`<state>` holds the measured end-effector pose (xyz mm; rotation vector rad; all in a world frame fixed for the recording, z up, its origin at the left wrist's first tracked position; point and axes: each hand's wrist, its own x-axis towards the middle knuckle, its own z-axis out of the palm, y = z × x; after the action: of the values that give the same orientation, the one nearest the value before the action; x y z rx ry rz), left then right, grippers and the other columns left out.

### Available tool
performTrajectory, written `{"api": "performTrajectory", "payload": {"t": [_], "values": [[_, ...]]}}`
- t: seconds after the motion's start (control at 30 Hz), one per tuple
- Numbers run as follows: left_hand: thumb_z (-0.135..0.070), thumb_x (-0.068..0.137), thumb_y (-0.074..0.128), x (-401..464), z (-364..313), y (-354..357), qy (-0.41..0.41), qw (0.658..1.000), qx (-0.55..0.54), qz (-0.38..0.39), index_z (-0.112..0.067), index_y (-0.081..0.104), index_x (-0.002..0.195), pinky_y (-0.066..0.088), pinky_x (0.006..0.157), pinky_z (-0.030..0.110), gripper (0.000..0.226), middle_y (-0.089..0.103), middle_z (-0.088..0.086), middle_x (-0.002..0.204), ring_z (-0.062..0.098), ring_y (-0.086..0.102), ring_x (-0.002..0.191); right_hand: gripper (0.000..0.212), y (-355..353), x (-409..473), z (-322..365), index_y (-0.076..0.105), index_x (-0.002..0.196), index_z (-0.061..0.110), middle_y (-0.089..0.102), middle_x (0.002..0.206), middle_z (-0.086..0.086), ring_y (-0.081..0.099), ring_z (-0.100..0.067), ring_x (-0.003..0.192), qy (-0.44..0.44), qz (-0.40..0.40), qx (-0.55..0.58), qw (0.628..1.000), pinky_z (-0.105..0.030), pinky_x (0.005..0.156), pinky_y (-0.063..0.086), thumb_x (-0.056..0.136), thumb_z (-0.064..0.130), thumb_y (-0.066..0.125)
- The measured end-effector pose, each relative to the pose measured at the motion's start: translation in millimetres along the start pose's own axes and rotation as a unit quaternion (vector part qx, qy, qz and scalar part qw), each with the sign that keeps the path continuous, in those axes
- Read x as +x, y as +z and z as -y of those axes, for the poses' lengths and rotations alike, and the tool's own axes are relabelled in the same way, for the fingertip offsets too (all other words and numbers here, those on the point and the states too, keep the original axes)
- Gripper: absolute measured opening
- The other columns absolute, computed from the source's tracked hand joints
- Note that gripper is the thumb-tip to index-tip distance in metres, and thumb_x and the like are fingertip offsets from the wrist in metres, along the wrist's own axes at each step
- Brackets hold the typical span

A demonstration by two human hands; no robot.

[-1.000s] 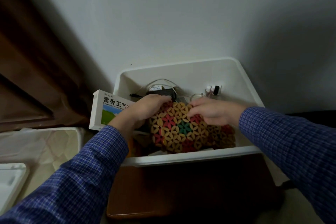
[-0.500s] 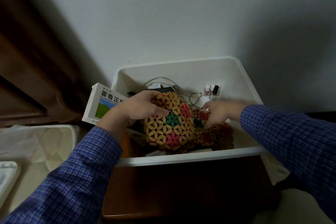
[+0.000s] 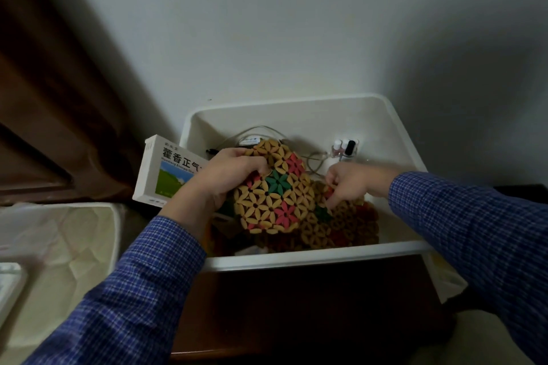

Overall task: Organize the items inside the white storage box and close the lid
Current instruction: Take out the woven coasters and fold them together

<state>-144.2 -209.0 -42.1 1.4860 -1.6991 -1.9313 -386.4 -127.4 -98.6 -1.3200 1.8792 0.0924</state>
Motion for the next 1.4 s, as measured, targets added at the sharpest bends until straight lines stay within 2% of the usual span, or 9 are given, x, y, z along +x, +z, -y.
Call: {"api": "performTrajectory", "payload": {"t": [0.17,0.4,0.6,0.77,0.83,0.9,0.97,1.2,1.4], "values": [[-0.017,0.072,0.073,-1.5,1.5,0.3,-0.015,0.999,-0.016,0.035,-0.009,0.069,0.112,0.061,0.083,0.043,0.041,0.077,0.016,0.097,0.03,0.075,0.09,0.017,-18.9,-16.1,2.7,0.061,0.105,0.009,0.068,0.114,-0.012,0.066,-0.03,0.103,-0.053,0.034,0.133,0.989,-0.04,0.085,0.053,0.091,0.013,0.071],[-0.021,0.074,0.072,-1.5,0.4,3.9,-0.015,0.993,-0.073,0.091,-0.007,0.066,0.117,0.06,0.08,0.042,0.046,0.075,0.018,0.108,0.033,0.073,0.098,0.045,-38.2,-32.4,16.7,0.047,0.14,0.01,0.062,0.134,-0.018,0.063,-0.033,0.121,-0.144,0.163,0.439,0.872,-0.051,0.101,0.052,0.097,-0.003,0.05],[-0.022,0.08,0.071,-1.7,2.2,3.3,0.003,0.996,-0.068,0.065,-0.008,0.065,0.119,0.056,0.093,0.049,0.042,0.075,0.017,0.109,0.033,0.072,0.102,0.054,-32.3,-29.0,17.9,0.036,0.15,0.014,0.058,0.14,-0.019,0.058,-0.035,0.128,-0.155,0.203,0.502,0.826,-0.057,0.11,0.042,0.099,-0.001,0.044],[-0.009,0.091,0.064,-3.7,1.3,4.5,0.051,0.99,-0.119,0.053,-0.004,0.066,0.113,0.06,0.081,0.044,0.023,0.074,0.021,0.108,0.034,0.072,0.101,0.04,-35.4,-27.0,15.6,0.047,0.143,0.009,0.06,0.138,-0.017,0.062,-0.031,0.124,-0.125,0.219,0.587,0.77,-0.051,0.101,0.049,0.107,0.023,0.035],[-0.008,0.092,0.062,-5.7,-1.2,5.8,0.068,0.982,-0.171,0.033,-0.004,0.065,0.111,0.06,0.075,0.04,0.019,0.074,0.02,0.106,0.033,0.073,0.098,0.036,-38.2,-24.7,13.9,0.056,0.133,0.007,0.067,0.128,-0.016,0.072,-0.024,0.102,-0.068,0.122,0.558,0.818,-0.041,0.083,0.059,0.106,0.025,0.04],[-0.009,0.094,0.058,-8.5,-4.7,7.3,0.074,0.968,-0.237,0.022,-0.004,0.063,0.113,0.061,0.072,0.037,0.02,0.073,0.021,0.108,0.031,0.074,0.095,0.028,-34.8,-18.7,6.5,0.061,0.126,0.007,0.07,0.119,-0.011,0.072,-0.017,0.091,0.0,-0.029,0.34,0.94,-0.033,0.074,0.062,0.099,0.012,0.054],[-0.011,0.096,0.054,-12.2,-8.0,8.4,0.067,0.95,-0.304,0.037,-0.001,0.06,0.118,0.062,0.078,0.039,0.026,0.072,0.021,0.113,0.03,0.073,0.096,0.038,-25.5,-13.3,-0.7,0.057,0.131,0.008,0.066,0.116,-0.006,0.066,-0.017,0.097,0.04,-0.052,0.142,0.988,-0.031,0.074,0.06,0.093,0.009,0.063],[-0.014,0.098,0.045,-20.0,-10.8,6.8,0.071,0.88,-0.457,0.11,0.001,0.056,0.127,0.062,0.082,0.043,0.034,0.07,0.021,0.115,0.031,0.071,0.1,0.102,8.0,-0.5,-2.5,0.037,0.149,0.018,0.053,0.139,-0.005,0.056,-0.025,0.121,0.039,0.043,0.032,0.998,-0.042,0.104,0.05,0.066,0.041,0.091],[-0.013,0.092,0.053,-16.8,-5.4,7.7,0.068,0.871,-0.472,0.122,0.002,0.049,0.137,0.053,0.099,0.049,0.048,0.058,0.026,0.137,0.037,0.059,0.123,0.123,8.8,2.4,0.5,0.025,0.155,0.018,0.035,0.157,-0.007,0.041,-0.029,0.139,0.06,0.018,0.056,0.996,-0.043,0.111,0.042,0.057,0.043,0.095]]}}
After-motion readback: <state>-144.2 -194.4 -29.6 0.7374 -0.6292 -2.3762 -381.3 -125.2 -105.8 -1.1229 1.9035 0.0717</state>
